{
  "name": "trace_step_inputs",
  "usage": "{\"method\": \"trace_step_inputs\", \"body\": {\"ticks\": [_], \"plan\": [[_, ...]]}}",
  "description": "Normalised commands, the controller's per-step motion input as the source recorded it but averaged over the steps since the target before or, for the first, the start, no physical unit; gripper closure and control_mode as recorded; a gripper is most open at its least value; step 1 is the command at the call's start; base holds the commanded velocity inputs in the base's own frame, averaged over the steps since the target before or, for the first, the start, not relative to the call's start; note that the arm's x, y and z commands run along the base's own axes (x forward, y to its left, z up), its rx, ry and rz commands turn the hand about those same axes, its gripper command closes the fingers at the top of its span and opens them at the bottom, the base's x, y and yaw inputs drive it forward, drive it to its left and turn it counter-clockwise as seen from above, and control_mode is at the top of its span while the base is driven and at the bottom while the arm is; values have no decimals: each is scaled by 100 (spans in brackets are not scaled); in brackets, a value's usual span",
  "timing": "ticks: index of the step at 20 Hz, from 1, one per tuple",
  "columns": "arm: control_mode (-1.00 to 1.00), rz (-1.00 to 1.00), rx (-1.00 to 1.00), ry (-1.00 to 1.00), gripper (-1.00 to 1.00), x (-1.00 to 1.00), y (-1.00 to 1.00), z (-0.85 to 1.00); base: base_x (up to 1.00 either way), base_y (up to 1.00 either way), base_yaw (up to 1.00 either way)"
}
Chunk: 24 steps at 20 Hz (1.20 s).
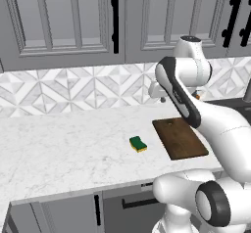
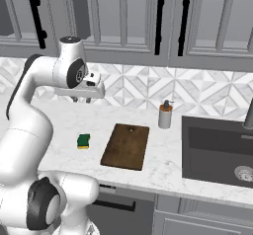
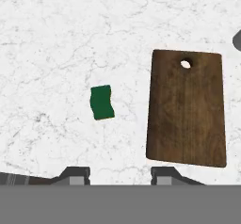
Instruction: Pick up the sponge from the counter and clean the cutting board by briefly scrubbing or pressing down on the cutting board. Once finished, release the sponge.
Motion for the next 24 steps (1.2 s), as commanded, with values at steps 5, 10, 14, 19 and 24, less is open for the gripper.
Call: {"method": "trace_step_inputs", "body": {"ticks": [5, 10, 14, 19, 24], "plan": [[-100, 0, -2, 0, -100, -1, 7, -40, 0, 0, 0], [-100, 0, -2, 0, -100, -10, 2, -85, 0, 0, 0], [-100, 0, -3, 1, -100, -1, 13, -86, 0, 0, 0], [-100, 3, 0, 0, -100, 5, 23, -42, 0, 0, 0], [-100, 16, 1, 0, -100, 28, 8, 0, 0, 0, 0]]}}
